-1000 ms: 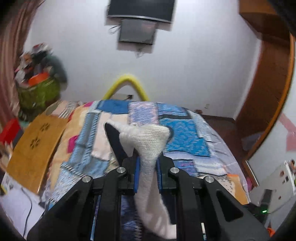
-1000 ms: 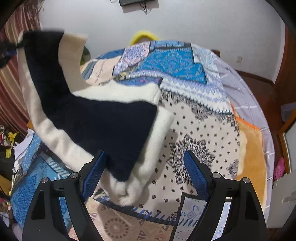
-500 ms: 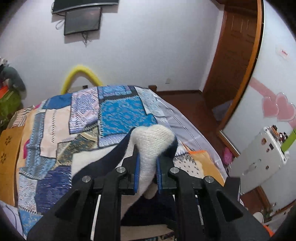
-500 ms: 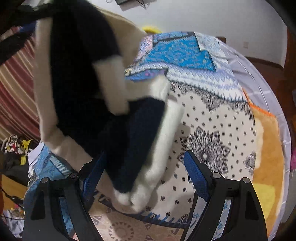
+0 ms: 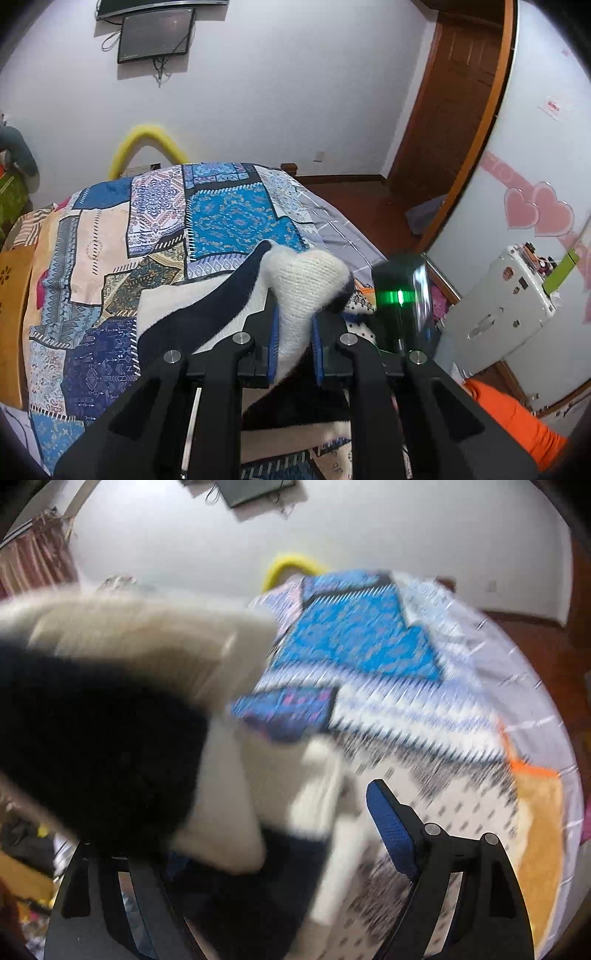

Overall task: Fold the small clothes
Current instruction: 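Fold the lifted sweater over with the left gripper toward the right gripper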

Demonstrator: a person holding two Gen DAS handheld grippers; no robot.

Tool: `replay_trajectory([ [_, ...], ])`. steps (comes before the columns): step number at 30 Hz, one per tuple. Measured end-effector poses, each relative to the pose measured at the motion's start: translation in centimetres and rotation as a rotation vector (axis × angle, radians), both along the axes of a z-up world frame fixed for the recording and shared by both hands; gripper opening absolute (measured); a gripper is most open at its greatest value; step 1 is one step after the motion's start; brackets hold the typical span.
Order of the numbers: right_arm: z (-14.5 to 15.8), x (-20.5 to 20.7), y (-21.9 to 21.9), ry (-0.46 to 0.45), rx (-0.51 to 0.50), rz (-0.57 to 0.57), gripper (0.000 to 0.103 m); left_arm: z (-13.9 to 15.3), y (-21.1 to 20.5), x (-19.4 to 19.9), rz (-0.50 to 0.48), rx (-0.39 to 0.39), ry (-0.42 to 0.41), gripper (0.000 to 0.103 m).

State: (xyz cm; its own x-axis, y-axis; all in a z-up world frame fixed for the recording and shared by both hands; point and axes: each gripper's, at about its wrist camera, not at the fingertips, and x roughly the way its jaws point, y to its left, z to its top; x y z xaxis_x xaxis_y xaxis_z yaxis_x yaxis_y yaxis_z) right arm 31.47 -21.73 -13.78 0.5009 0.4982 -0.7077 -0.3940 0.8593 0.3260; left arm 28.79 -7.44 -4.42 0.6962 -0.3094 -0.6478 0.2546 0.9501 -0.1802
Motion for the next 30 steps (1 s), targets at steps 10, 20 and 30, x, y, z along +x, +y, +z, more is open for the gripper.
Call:
replay_trajectory([
  [10,3.0,-0.5,-4.7,-0.108,-0.036,-0.164,0.083,-3.1,-2.2,-0.7,-0.097,0.012,0.08,0.015],
  [20,3.8,-5.3,-7.4,-0.056,-0.011,-0.092,0.083,-6.6,-3.7,-2.4,-0.153,0.058,0.19,0.034],
  [30,4.6,-7.8,-5.3,-0.023,0.073,-0.02,0.083,-4.7,-0.2,-5.9,-0.088,0.142,0.11,0.075],
])
